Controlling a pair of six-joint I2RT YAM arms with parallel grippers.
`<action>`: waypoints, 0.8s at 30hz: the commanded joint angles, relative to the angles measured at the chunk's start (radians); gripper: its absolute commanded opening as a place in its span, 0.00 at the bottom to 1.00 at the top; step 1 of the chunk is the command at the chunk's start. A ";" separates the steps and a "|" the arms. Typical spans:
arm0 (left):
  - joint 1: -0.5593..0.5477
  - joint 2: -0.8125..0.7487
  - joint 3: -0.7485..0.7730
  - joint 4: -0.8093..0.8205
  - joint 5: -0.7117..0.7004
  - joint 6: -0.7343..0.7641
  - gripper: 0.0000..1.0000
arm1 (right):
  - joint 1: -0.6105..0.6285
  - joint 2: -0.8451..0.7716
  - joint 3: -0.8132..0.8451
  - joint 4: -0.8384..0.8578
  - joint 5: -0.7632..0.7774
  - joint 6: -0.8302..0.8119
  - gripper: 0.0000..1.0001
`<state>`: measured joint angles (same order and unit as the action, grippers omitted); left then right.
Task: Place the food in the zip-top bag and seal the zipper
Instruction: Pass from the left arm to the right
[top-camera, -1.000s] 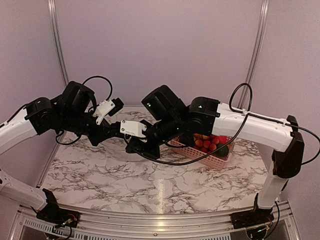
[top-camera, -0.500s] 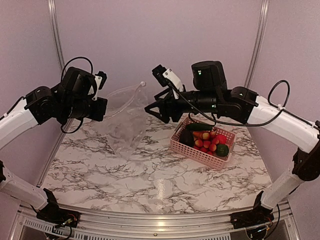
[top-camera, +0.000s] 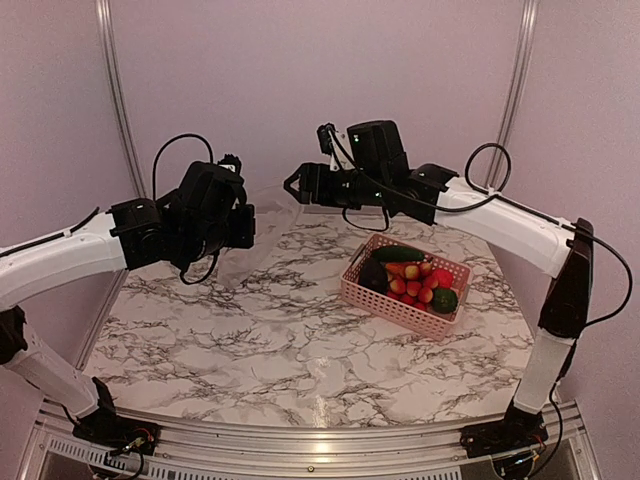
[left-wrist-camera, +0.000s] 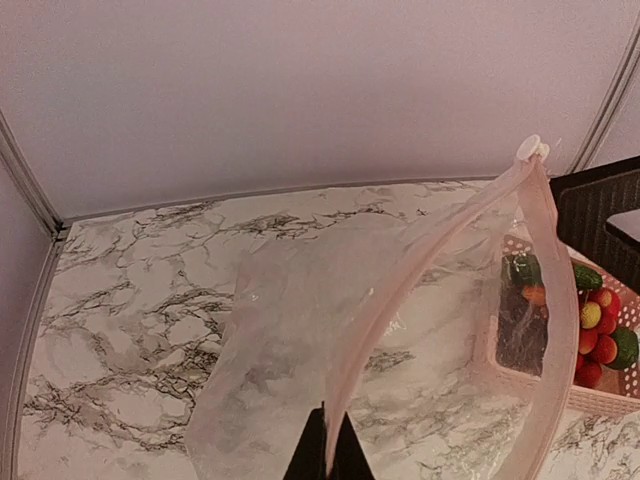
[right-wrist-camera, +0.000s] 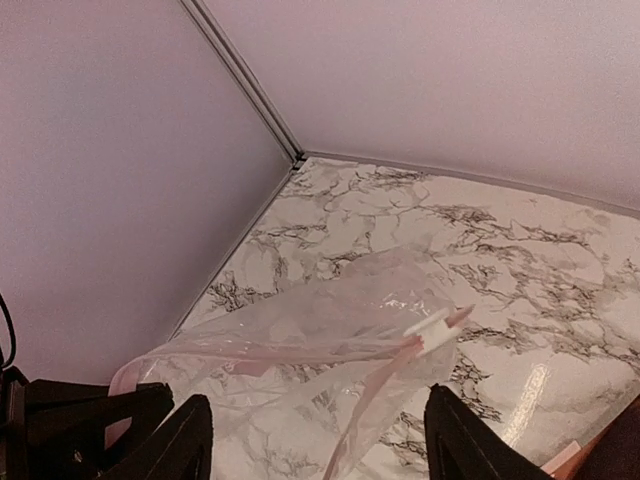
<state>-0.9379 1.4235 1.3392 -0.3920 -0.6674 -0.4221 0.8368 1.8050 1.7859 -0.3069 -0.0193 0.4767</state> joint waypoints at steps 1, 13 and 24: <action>-0.033 0.053 0.017 0.060 -0.028 0.009 0.00 | -0.027 0.040 0.061 -0.088 -0.060 0.133 0.70; -0.061 0.117 0.039 0.042 -0.070 -0.061 0.00 | -0.061 0.067 0.049 -0.215 -0.064 0.173 0.49; -0.061 0.172 0.139 -0.061 0.007 0.012 0.43 | -0.076 0.097 0.055 -0.152 -0.147 0.135 0.00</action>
<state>-0.9958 1.5539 1.3930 -0.3790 -0.6930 -0.4496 0.7658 1.8912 1.8034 -0.4862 -0.1364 0.6415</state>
